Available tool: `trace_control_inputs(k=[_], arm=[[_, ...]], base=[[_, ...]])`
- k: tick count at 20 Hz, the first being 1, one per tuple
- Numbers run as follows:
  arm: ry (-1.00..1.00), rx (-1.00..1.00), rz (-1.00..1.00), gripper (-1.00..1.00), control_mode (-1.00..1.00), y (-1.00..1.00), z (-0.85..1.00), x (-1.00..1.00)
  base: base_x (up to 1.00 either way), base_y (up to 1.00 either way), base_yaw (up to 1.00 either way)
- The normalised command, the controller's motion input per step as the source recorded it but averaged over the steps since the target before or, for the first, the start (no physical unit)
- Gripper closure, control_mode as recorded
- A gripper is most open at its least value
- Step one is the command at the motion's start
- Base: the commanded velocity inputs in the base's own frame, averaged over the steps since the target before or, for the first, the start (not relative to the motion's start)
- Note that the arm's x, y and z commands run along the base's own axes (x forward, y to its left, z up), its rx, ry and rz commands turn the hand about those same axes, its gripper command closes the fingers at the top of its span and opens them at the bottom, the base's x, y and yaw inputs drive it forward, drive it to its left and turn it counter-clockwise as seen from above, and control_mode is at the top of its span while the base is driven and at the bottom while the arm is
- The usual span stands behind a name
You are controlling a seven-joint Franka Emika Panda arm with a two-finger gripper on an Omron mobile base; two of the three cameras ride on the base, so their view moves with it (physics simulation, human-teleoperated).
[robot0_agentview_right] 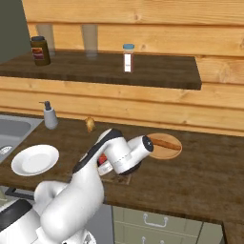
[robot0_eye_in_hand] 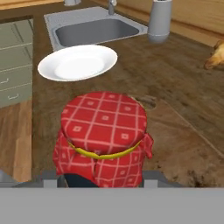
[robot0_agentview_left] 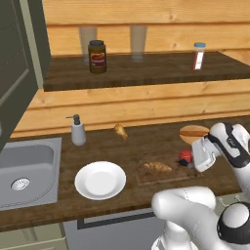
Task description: From the different types of pastries on the counter, select a croissant and place it on the cutting board. Then retrieve a jar of jam from the cabinet and place it alongside the croissant on the cutting board.
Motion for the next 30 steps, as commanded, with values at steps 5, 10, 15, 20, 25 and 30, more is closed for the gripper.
trace_control_inputs(k=[5,10,15,20,25,30], arm=[[0.0,0.0,0.05,1.0,-1.0,-0.06,-0.21,0.41],[0.0,0.01,0.04,1.0,-1.0,-0.12,-0.26,0.26],[0.0,0.02,0.04,1.0,-1.0,-0.09,-0.26,0.09],[0.0,0.01,0.04,1.0,-1.0,-0.02,-0.16,0.14],[0.0,0.01,0.03,-1.0,-1.0,0.0,-0.16,0.16],[0.0,0.0,0.01,-1.0,-1.0,-0.05,-0.14,0.25]], base=[[0.0,0.0,0.0],[0.0,0.0,0.0],[0.0,0.0,0.0],[0.0,0.0,0.0],[0.0,0.0,0.0],[0.0,0.0,0.0]])
